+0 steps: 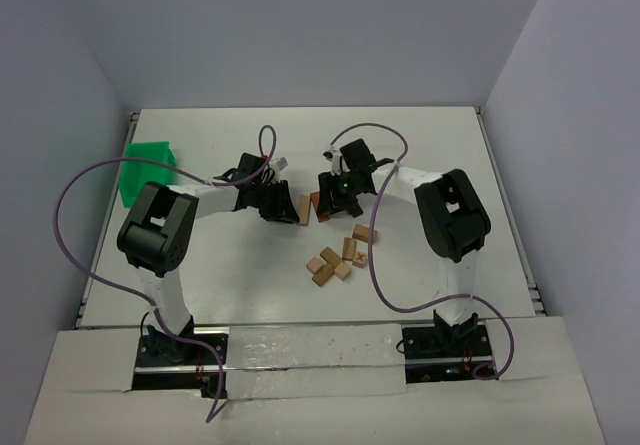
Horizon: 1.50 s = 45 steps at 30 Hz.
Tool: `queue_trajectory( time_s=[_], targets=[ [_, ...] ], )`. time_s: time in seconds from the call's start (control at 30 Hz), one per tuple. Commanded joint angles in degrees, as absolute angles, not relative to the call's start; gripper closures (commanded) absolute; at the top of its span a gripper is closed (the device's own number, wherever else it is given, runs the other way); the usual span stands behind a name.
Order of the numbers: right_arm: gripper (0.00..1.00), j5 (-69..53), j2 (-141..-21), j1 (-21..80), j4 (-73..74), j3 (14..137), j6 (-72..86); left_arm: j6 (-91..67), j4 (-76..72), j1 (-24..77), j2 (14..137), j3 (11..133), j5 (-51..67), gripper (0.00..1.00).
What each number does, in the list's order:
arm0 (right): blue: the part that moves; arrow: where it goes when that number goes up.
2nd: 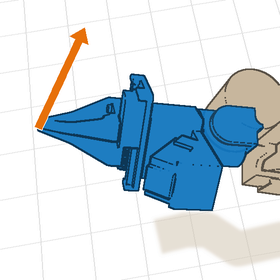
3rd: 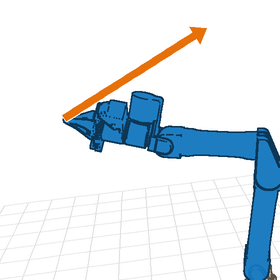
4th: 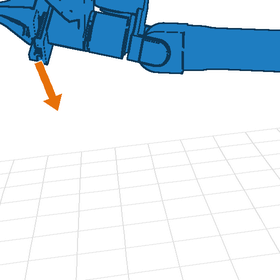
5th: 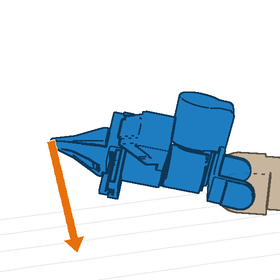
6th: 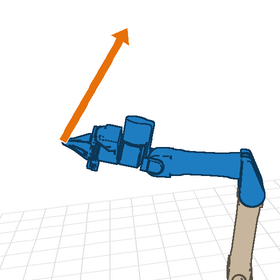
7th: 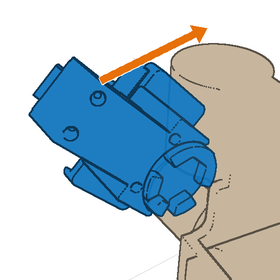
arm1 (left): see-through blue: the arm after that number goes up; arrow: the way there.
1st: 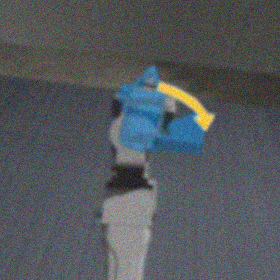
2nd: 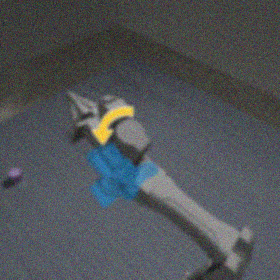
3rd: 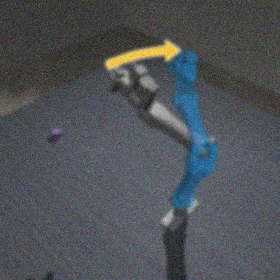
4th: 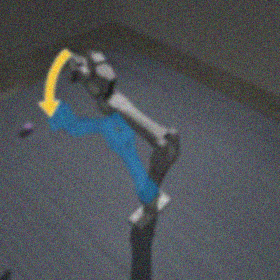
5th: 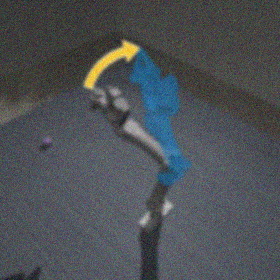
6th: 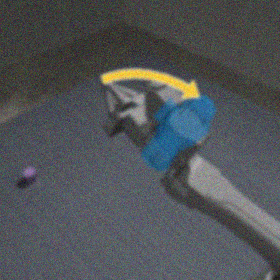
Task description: Build the wood block tower
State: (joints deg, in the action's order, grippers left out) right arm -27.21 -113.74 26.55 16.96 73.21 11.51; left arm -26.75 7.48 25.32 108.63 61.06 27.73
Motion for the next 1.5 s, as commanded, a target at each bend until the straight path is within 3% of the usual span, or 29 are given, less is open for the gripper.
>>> queue_trajectory(
  time_s=[0.0, 0.27, 0.53, 0.73, 1.47],
  targets=[
    [0.46, -28.74, -114.97, 26.80, 15.64, 74.88, 13.11, -27.78, 4.47, 25.75, 110.22, 63.72, 29.09, 0.65],
    [0.52, -30.52, -117.14, 26.81, 15.12, 75.08, 15.64, -29.65, 3.06, 26.11, 112.15, 64.68, 29.81, 0.64],
    [0.77, -29.74, -119.17, 26.89, 15.64, 74.81, 17.13, -30.58, 3.76, 26.72, 114.16, 66.17, 28.43, 0.68],
    [0.83, -29.10, -120.39, 26.92, 16.19, 74.89, 17.31, -31.31, 3.97, 26.72, 115.54, 66.58, 27.92, 0.73],
    [0.87, -27.96, -122.19, 27.33, 17.66, 74.42, 16.70, -29.71, 4.98, 26.61, 116.82, 67.45, 24.20, 0.76]
  ],
)
